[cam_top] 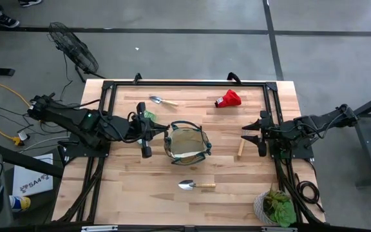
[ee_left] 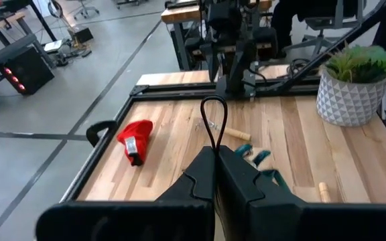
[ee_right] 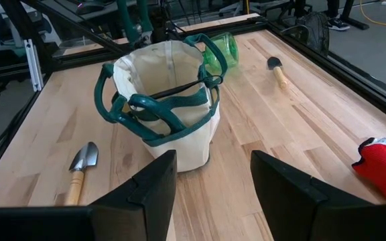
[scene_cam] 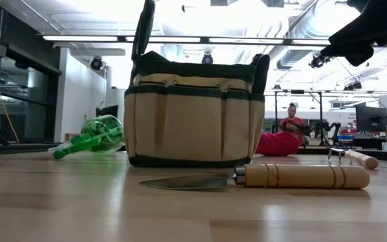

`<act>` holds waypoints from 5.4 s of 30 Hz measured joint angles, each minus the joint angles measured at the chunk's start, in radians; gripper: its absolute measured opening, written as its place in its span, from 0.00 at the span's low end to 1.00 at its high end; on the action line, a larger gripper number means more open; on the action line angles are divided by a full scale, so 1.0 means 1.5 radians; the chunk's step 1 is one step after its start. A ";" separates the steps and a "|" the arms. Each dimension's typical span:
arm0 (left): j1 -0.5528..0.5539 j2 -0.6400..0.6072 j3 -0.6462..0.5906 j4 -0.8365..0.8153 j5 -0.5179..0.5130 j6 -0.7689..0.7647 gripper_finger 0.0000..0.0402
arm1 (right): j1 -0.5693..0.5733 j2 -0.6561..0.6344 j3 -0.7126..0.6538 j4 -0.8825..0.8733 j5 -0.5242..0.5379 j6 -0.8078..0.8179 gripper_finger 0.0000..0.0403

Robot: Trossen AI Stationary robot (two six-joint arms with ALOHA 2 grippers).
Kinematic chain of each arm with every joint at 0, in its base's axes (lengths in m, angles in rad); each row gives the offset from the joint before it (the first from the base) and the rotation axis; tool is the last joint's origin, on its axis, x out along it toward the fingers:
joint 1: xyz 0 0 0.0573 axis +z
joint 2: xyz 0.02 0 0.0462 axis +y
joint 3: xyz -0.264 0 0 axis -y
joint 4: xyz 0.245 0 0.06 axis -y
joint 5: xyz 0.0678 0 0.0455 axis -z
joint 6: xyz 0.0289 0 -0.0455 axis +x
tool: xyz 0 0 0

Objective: Pick & Place Garden tools in Gardening bag
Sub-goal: Put the green shears into the gardening bag, then put the brown hand rake into the gardening bag

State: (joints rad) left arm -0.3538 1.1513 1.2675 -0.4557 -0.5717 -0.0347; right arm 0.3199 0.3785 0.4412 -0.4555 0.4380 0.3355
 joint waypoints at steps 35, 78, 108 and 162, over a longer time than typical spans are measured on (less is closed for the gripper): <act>0.001 -0.181 -0.337 0.348 0.111 -0.050 0.00 | 0.000 0.000 0.000 0.000 0.000 0.000 0.45; 0.176 -0.126 -0.495 0.657 0.497 -0.120 0.00 | 0.000 0.000 0.000 0.000 0.000 0.000 0.45; 0.291 -0.060 -0.495 0.540 0.675 -0.204 0.00 | 0.000 0.000 0.000 0.000 0.000 0.000 0.45; 0.266 -0.293 -0.494 0.381 0.571 -0.295 0.49 | 0.000 0.000 0.000 0.000 0.000 0.000 0.45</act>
State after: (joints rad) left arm 0.0456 0.7116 0.5262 0.1158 0.2841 -0.4765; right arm 0.3199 0.3784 0.4412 -0.4554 0.4381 0.3359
